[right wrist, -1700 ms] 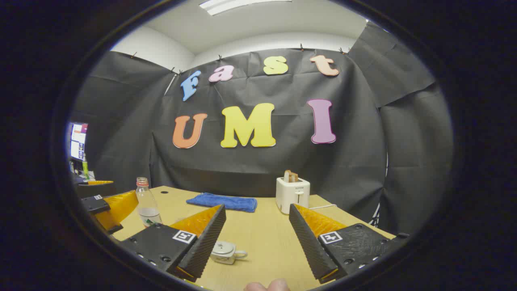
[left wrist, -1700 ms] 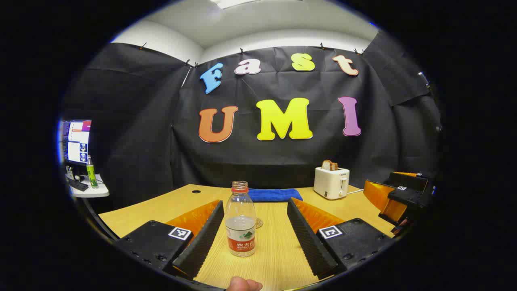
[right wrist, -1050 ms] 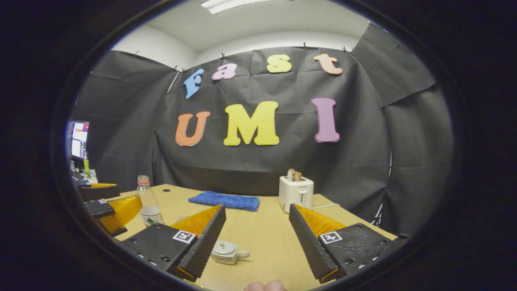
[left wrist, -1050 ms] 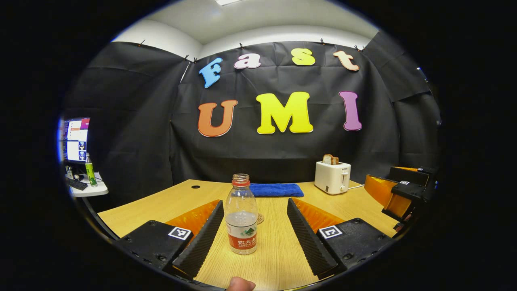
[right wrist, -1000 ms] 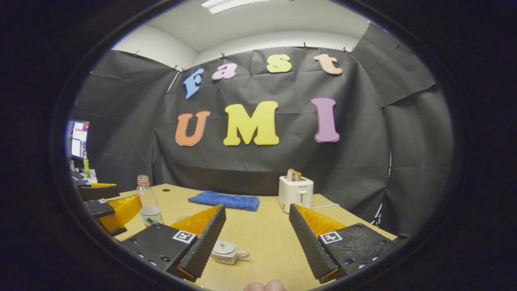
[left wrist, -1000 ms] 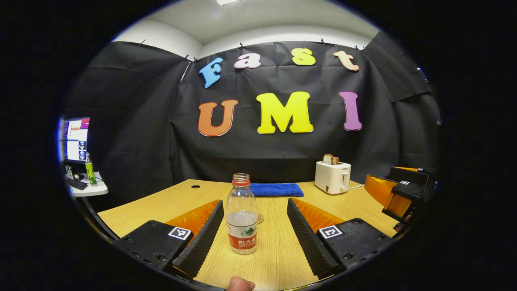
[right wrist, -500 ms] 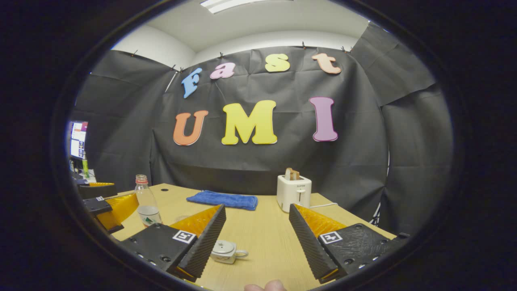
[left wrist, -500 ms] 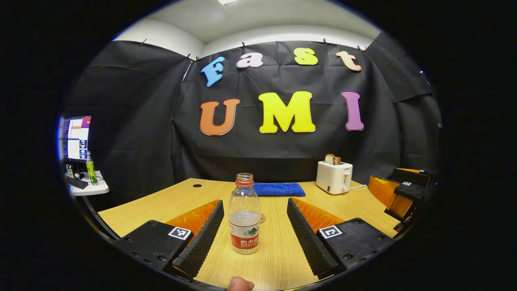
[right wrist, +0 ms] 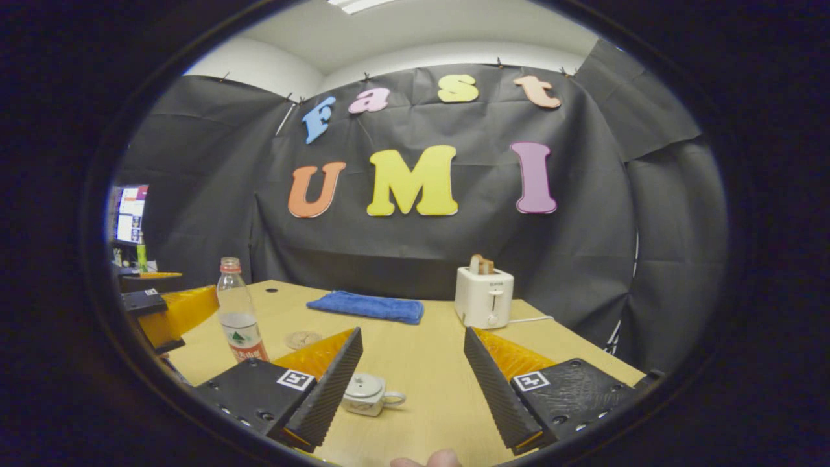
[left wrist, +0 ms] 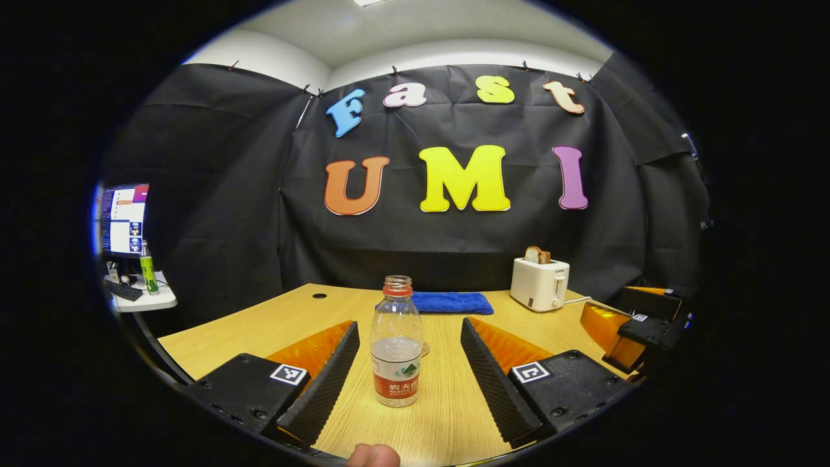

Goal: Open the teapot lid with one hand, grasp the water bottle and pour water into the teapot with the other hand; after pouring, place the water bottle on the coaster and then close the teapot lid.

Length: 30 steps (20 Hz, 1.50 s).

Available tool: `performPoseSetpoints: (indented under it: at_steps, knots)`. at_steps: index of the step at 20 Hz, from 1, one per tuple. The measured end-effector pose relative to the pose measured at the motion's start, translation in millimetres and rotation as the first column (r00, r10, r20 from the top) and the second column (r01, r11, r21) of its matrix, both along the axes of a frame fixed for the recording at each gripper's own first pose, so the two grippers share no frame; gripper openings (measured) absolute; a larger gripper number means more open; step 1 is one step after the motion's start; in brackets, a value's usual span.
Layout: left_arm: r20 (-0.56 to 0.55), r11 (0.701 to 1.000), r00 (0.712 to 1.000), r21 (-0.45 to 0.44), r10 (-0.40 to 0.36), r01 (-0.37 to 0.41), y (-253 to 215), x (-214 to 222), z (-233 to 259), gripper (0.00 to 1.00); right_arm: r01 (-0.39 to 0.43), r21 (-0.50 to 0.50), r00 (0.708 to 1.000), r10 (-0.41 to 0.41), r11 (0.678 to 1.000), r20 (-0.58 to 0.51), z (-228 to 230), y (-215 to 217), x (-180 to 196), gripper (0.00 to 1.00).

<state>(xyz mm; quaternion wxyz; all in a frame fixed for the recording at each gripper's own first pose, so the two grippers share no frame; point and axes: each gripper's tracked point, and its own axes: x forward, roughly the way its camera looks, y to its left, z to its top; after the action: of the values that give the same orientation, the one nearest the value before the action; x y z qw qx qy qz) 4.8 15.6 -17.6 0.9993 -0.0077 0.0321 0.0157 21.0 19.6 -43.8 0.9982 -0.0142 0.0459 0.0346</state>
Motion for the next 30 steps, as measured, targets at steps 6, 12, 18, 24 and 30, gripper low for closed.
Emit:
performPoseSetpoints:
  at_steps: [6,12,18,24,30]
  knots:
    - [-0.020,0.999,0.999,-0.002,0.045,-0.045,23,-12,-6,0.99,-0.088,-0.063,0.993,0.083,0.994,-0.079,-46,33,28,0.98]
    - [-0.032,0.996,0.997,-0.034,0.077,-0.078,40,-25,-12,0.99,-0.123,-0.083,0.984,0.110,0.989,-0.141,-72,48,50,0.92]
    - [-0.043,0.996,0.996,-0.032,0.079,-0.080,41,-26,-16,0.99,-0.146,-0.122,0.976,0.122,0.982,-0.180,-81,56,55,0.48]
    - [-0.049,0.997,0.996,-0.036,0.069,-0.071,41,-24,-19,0.99,-0.176,-0.110,0.966,0.150,0.978,-0.211,-85,64,54,0.07]
    - [-0.088,0.998,0.996,-0.064,-0.011,0.005,26,-17,-38,0.99,-0.197,-0.077,0.959,0.176,0.977,-0.220,-82,65,51,0.00]
